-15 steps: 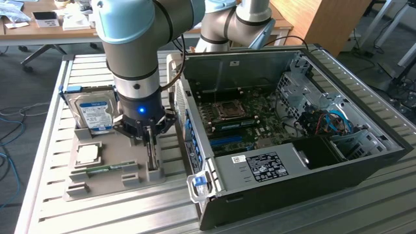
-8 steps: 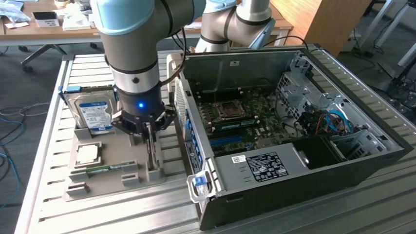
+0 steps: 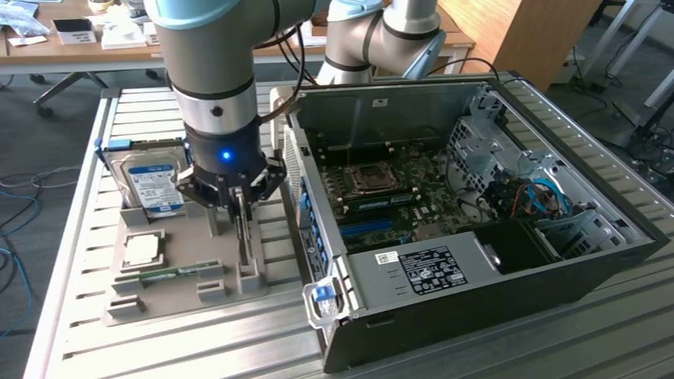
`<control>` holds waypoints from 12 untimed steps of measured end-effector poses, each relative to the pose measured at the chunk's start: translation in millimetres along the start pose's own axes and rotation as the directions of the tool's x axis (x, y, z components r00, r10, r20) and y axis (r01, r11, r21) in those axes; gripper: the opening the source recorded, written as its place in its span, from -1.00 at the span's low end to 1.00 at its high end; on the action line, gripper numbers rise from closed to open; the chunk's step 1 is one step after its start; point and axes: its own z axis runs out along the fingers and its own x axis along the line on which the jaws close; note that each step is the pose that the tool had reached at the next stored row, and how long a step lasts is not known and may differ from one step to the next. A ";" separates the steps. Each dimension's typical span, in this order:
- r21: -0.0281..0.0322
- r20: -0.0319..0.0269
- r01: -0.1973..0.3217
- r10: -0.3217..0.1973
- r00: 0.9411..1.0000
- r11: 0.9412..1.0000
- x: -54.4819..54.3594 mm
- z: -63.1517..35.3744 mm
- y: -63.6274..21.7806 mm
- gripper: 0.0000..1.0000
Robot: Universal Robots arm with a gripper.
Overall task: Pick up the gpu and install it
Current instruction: 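Pick up the gpu and move the gpu toward the slot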
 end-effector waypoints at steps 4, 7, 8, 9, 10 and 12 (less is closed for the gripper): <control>0.000 0.000 0.001 -0.001 1.000 1.000 -0.3 -11.1 0.5 -0.47; 0.000 0.000 0.001 -0.001 1.000 1.000 -0.4 -16.2 0.8 -0.47; 0.000 0.000 0.001 -0.001 1.000 1.000 -0.5 -17.6 0.8 -0.47; 0.000 0.000 0.001 -0.001 1.000 1.000 -0.5 -18.9 0.9 -0.47; 0.000 0.000 0.001 -0.001 1.000 1.000 -0.6 -20.1 0.9 -0.47; 0.000 0.000 0.001 -0.001 1.000 1.000 -0.6 -22.2 1.1 -0.47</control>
